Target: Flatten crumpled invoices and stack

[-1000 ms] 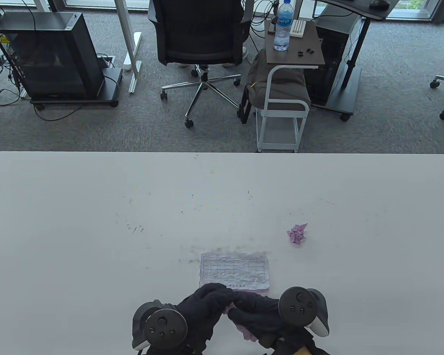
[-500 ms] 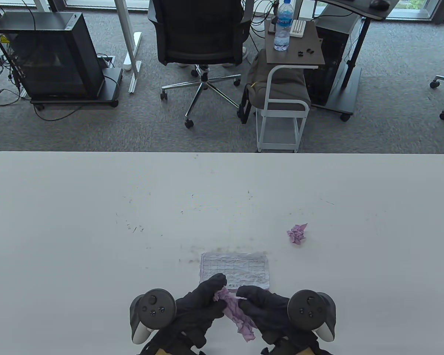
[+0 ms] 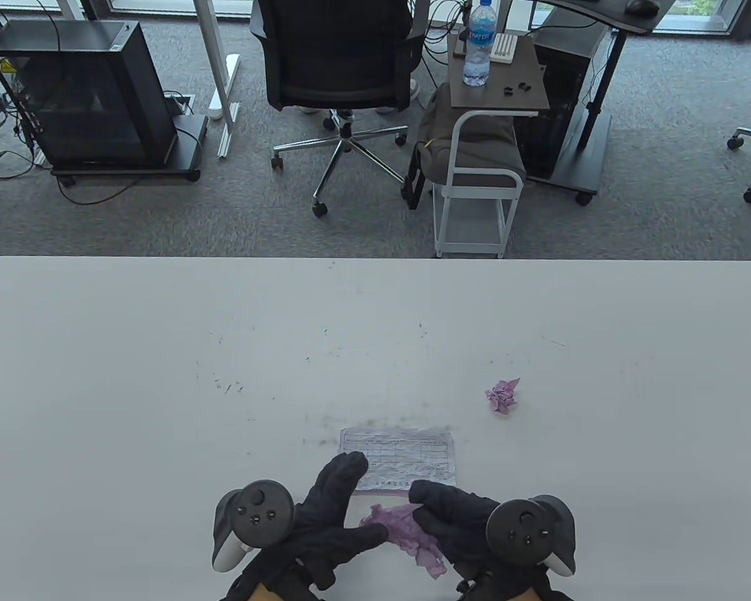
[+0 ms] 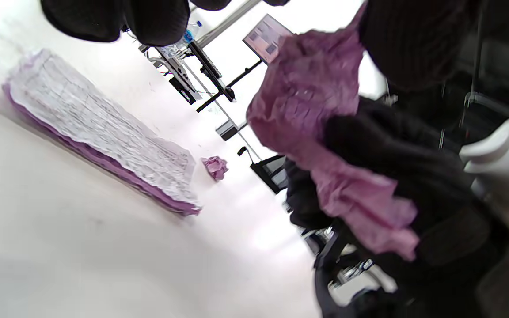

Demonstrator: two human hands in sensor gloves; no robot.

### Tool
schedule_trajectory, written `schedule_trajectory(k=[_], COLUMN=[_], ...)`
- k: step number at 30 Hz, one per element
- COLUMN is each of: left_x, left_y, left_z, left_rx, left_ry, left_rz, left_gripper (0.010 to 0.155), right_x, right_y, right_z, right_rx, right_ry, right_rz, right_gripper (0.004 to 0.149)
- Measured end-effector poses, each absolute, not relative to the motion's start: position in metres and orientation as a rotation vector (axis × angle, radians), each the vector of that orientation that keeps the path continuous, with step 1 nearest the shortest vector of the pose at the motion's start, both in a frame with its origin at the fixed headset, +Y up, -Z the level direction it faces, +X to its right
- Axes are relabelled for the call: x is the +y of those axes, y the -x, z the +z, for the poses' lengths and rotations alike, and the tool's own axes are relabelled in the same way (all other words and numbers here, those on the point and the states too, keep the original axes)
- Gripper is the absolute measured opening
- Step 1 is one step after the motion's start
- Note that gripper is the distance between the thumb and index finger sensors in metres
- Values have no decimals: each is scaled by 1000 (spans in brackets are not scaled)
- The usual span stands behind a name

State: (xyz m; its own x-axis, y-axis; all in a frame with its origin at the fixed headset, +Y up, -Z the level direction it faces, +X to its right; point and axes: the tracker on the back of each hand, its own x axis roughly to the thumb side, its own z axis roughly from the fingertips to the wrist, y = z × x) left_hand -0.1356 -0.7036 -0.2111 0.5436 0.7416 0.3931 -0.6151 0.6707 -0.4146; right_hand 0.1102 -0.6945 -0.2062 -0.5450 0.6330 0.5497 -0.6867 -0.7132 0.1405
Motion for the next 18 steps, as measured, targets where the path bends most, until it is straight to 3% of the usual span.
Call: schedule_trajectory(k=[3,4,7,11,18], left_x=[-697,-696,-694,-692,-697], left_y=[127,127,130,131,128], left_z=[-207,-206,-203,-202,-205], left_rx=[-573,-582,-587,-576,-560], left_ry=[103,82,41,-17,6], left_rz=[696,751,863,757,667], left_gripper=[46,43,42,42,42], right_x=[-693,-693,-700,-705,-709], right_y=[-100,-99,-96,-97,-112], right_z=[-203,-202,-205,-210,-217], right_rx=[-118,-111,44,75,155], right_ry=[-798,-808,-827,-744,-618], right_rz=[2243,2270,2401,2431,2519], right_gripper=[43,44,54,43,42])
